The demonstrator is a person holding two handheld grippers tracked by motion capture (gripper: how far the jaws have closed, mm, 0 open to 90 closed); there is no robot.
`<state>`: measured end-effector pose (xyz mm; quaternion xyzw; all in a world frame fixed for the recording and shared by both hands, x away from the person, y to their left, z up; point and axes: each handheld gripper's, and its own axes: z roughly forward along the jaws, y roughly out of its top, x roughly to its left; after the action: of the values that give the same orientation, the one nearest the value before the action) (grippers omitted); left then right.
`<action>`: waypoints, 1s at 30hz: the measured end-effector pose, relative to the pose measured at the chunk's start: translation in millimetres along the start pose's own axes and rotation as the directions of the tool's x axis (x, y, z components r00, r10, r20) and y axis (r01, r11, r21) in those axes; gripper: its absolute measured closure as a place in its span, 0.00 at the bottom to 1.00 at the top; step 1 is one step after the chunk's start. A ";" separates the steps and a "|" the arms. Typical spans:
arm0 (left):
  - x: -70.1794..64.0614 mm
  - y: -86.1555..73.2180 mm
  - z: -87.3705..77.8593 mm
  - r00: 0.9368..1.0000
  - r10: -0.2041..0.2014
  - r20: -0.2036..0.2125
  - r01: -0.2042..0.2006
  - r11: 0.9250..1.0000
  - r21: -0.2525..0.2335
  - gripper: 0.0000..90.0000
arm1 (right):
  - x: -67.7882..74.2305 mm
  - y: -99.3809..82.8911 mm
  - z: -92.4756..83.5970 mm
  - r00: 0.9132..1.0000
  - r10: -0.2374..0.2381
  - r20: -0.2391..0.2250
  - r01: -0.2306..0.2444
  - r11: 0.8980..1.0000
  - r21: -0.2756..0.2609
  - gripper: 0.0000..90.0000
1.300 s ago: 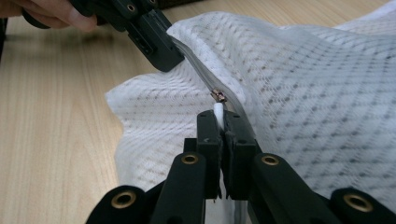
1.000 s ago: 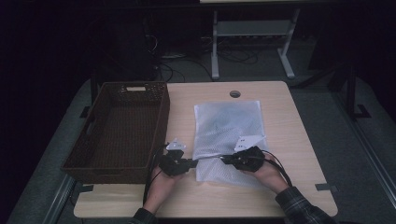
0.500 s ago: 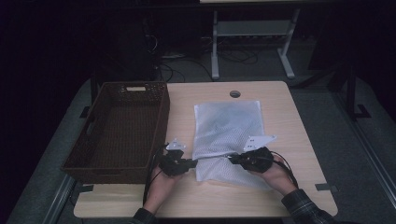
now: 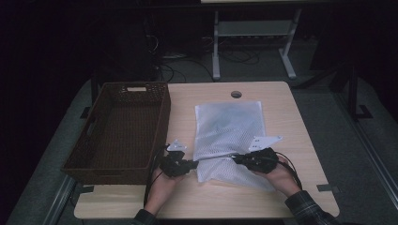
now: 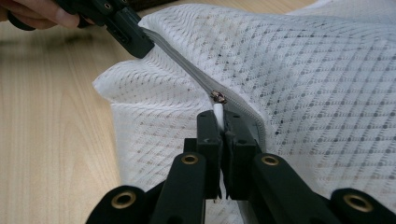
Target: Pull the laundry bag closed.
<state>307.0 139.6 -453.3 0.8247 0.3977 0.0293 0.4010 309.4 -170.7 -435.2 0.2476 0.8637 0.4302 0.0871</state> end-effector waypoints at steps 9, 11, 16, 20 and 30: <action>0.0 -0.3 -0.8 1.000 -0.009 -0.003 0.009 1.000 -0.001 0.96 | -4.7 -9.1 -11.5 0.999 0.025 0.022 -0.024 1.000 -0.009 0.96; -0.6 0.8 -0.3 1.000 -0.008 -0.003 0.008 1.000 -0.002 0.96 | -6.4 -12.2 -14.1 0.999 0.031 0.023 -0.031 0.999 -0.011 0.96; -2.5 1.8 1.6 1.000 -0.002 0.004 0.002 1.000 0.003 0.96 | -9.8 -15.9 -18.3 0.999 0.039 0.028 -0.038 0.999 -0.016 0.96; -3.7 2.0 2.6 1.000 -0.002 0.011 0.002 1.000 -0.001 0.96 | -11.0 -15.9 -20.8 0.999 0.035 0.039 -0.035 0.999 -0.017 0.96; -5.1 1.9 1.8 1.000 -0.001 0.028 0.001 1.000 -0.004 0.96 | -14.2 -16.7 -26.9 0.997 0.035 0.063 -0.034 0.999 -0.013 0.96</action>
<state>305.3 134.3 -451.8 0.8240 0.3923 0.0183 0.4083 306.0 -205.1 -432.7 0.2755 0.8536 0.4286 0.1086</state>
